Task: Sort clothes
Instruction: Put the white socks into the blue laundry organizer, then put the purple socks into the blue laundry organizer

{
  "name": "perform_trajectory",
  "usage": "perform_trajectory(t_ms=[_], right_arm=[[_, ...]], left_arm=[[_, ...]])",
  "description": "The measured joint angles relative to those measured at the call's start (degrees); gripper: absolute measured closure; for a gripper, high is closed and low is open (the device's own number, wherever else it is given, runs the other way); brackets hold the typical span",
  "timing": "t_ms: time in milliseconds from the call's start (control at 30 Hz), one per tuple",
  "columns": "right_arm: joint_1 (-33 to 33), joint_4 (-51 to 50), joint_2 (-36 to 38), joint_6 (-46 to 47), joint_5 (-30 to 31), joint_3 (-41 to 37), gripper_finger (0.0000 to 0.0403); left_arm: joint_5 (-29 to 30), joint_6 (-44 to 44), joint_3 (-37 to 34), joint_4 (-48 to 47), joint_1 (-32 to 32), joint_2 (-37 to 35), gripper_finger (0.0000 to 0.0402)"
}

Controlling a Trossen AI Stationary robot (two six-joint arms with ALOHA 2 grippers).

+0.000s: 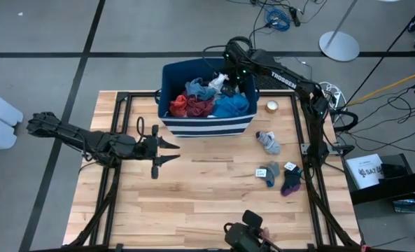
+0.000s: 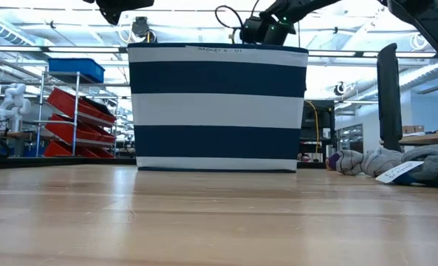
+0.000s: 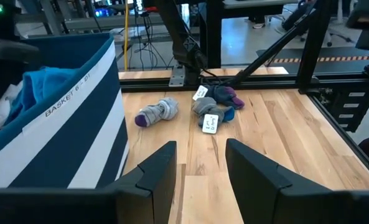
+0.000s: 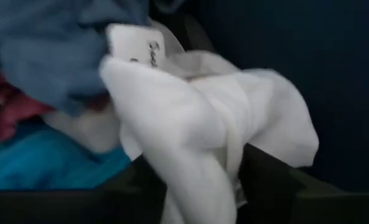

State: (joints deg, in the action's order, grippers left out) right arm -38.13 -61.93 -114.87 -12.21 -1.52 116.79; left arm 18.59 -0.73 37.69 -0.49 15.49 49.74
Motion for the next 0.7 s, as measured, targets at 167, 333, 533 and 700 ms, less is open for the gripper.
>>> perform_trajectory(t_ms=[167,333,533,700], right_arm=[[0.6,0.0,0.0,-0.02,0.03,3.22,0.0165],[0.72,-1.92,0.02,-0.07,0.11,7.2,0.012],[0.76,-7.7,0.04,0.66,1.95,13.44,0.01],[0.77,-15.16,0.17,4.38,2.89,18.29,0.0099]], left_arm=[[0.0,0.04,0.0,0.0,-0.04,0.0,0.0253],[0.0,0.07,0.0,0.0,-0.04,0.0,0.0253],[0.0,0.09,0.0,0.0,-0.04,0.0,0.0253],[0.02,0.09,0.0,0.0,-0.04,0.0,0.0253]])
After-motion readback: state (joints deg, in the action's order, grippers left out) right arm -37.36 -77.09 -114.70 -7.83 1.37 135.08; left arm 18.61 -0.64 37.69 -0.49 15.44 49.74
